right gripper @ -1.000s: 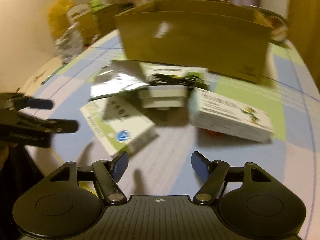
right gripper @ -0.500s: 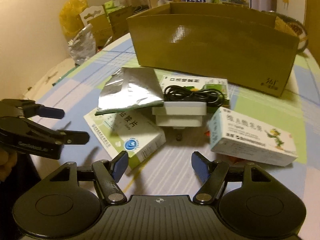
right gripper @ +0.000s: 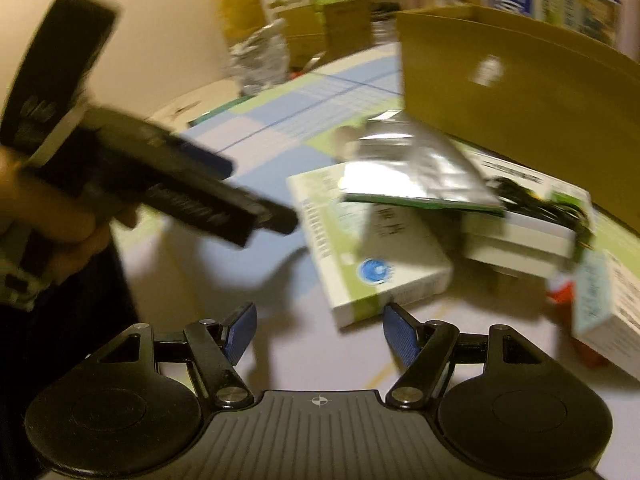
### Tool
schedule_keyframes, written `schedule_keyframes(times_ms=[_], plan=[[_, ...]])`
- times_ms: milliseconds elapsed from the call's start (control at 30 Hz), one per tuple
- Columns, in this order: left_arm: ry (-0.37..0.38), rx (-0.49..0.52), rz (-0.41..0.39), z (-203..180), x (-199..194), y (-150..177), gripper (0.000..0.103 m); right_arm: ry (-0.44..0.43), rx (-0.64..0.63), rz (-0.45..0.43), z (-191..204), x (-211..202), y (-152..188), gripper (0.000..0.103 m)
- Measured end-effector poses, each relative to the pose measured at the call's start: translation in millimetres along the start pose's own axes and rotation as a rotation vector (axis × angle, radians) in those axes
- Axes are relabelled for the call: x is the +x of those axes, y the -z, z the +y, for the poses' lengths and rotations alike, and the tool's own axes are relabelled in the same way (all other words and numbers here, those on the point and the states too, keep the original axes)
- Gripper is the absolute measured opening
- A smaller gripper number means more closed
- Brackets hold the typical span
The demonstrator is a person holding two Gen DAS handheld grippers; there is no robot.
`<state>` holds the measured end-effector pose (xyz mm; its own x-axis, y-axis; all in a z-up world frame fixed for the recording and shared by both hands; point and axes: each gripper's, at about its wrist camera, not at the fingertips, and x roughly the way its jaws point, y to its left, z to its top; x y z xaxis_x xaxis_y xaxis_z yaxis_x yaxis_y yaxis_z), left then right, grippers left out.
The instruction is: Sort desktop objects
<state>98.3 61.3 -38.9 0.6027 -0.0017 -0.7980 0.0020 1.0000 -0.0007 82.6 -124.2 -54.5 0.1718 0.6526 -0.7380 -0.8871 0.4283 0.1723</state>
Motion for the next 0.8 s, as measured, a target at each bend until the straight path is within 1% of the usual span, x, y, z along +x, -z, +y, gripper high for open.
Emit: schedule_keyframes(times_ms=[100, 167, 267, 333, 400, 467, 633, 733, 800], plan=[[-0.011, -0.016, -0.008, 6.6, -2.5, -2.1, 0.090, -0.036, -0.044, 0.011, 12.0, 3.3, 1.6, 0.068], [-0.012, -0.024, -0.014, 9.8, -4.4, -3.3, 0.090, -0.013, -0.052, 0.018, 11.7, 2.1, 3.5, 0.068], [-0.010, -0.029, -0.020, 11.4, -6.7, -3.1, 0.090, 0.038, -0.018, 0.015, -1.5, -4.2, 7.3, 0.069], [-0.003, -0.034, -0.019, 11.1, -6.4, -2.4, 0.090, 0.068, -0.009, 0.015, -11.8, -7.7, 7.4, 0.075], [0.000, -0.036, -0.017, 9.5, -6.0, -1.1, 0.090, 0.088, -0.012, 0.008, -18.6, -7.7, 3.5, 0.079], [0.002, -0.039, -0.013, 8.3, -5.7, -0.6, 0.090, 0.086, -0.029, 0.002, -23.1, -5.7, -0.9, 0.081], [0.015, -0.059, -0.009, 9.5, -8.3, -0.1, 0.090, 0.045, -0.053, 0.009, -24.7, 6.9, -9.9, 0.081], [0.022, -0.081, -0.013, 13.4, -13.4, -1.3, 0.090, -0.024, -0.080, 0.019, -11.9, 9.5, -9.6, 0.081], [0.040, -0.113, -0.016, 16.1, -17.5, -1.6, 0.091, -0.074, -0.128, 0.023, 1.0, 8.8, -5.9, 0.081]])
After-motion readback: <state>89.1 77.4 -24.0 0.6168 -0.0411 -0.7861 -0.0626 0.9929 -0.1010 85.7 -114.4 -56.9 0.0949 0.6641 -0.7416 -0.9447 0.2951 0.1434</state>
